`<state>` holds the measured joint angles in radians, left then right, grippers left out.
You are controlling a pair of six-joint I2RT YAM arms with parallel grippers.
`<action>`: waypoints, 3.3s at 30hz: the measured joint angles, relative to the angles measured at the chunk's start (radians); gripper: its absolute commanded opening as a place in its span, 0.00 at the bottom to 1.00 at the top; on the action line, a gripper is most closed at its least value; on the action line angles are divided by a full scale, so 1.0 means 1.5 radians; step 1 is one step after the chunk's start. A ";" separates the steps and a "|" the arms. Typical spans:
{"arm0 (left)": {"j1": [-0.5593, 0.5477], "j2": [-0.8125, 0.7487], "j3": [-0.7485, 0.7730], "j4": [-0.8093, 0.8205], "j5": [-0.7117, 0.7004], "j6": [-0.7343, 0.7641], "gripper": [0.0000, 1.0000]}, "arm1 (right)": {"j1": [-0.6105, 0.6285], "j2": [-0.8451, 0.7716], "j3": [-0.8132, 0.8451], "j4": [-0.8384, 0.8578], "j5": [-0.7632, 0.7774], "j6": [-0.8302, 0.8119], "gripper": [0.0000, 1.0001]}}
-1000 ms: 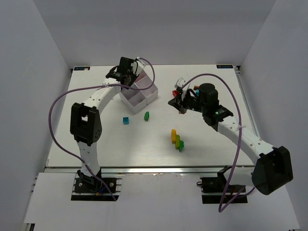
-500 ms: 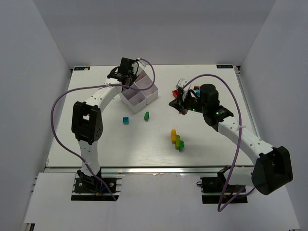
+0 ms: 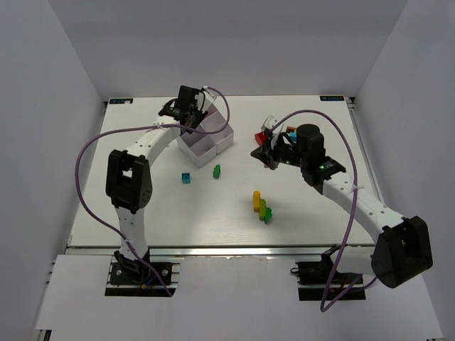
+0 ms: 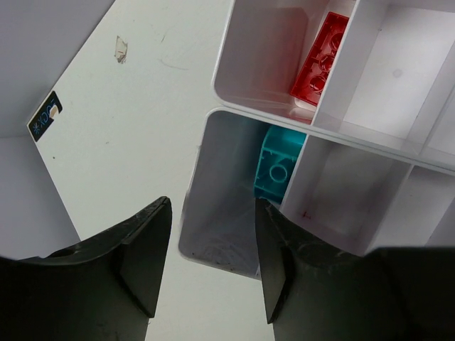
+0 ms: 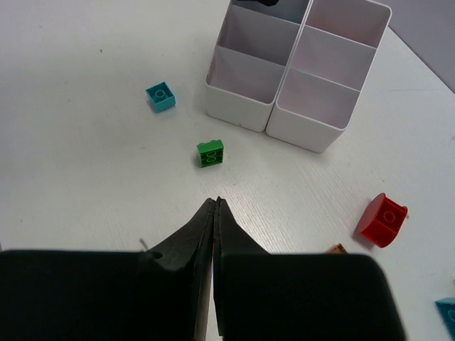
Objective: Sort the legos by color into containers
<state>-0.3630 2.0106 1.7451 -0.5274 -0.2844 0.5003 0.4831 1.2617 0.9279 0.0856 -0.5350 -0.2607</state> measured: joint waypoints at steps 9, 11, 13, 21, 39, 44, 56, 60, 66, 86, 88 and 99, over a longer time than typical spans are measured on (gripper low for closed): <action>0.000 -0.007 0.019 -0.013 0.004 -0.026 0.58 | -0.004 -0.007 -0.010 -0.002 -0.005 -0.001 0.04; 0.000 -0.020 0.024 -0.012 0.008 -0.045 0.46 | -0.004 -0.008 -0.010 -0.002 -0.007 -0.002 0.08; 0.000 -0.043 0.024 -0.012 0.009 -0.073 0.33 | -0.004 -0.008 -0.010 -0.005 -0.011 -0.006 0.11; 0.000 -0.269 -0.098 0.016 0.016 -0.245 0.00 | -0.004 -0.008 -0.010 -0.032 -0.031 -0.032 0.55; 0.058 -0.525 -0.463 -0.127 0.066 -0.876 0.98 | -0.029 0.088 0.122 -0.164 0.101 0.094 0.89; 0.059 -0.443 -0.441 -0.150 0.075 -0.840 0.94 | -0.056 0.087 0.116 -0.166 0.106 0.099 0.88; 0.058 -0.270 -0.403 -0.095 0.145 -0.727 0.80 | -0.099 0.067 0.076 -0.181 0.096 0.092 0.85; 0.044 -0.243 -0.397 -0.078 0.148 -0.712 0.77 | -0.099 0.066 0.076 -0.181 0.089 0.092 0.85; 0.024 -0.185 -0.393 -0.071 0.133 -0.699 0.70 | -0.100 0.067 0.076 -0.181 0.085 0.098 0.85; -0.002 -0.134 -0.393 -0.046 0.052 -0.693 0.46 | -0.112 0.063 0.057 -0.179 0.073 0.110 0.85; -0.003 -0.133 -0.393 -0.046 0.043 -0.694 0.42 | -0.112 0.062 0.055 -0.178 0.072 0.113 0.85; -0.005 -0.225 -0.390 -0.081 0.001 -0.710 0.05 | -0.113 0.046 0.048 -0.175 0.064 0.116 0.67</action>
<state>-0.3702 1.6737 1.1595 -0.6483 -0.2825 -0.5652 0.3141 1.3308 0.9993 -0.1768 -0.4397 -0.0868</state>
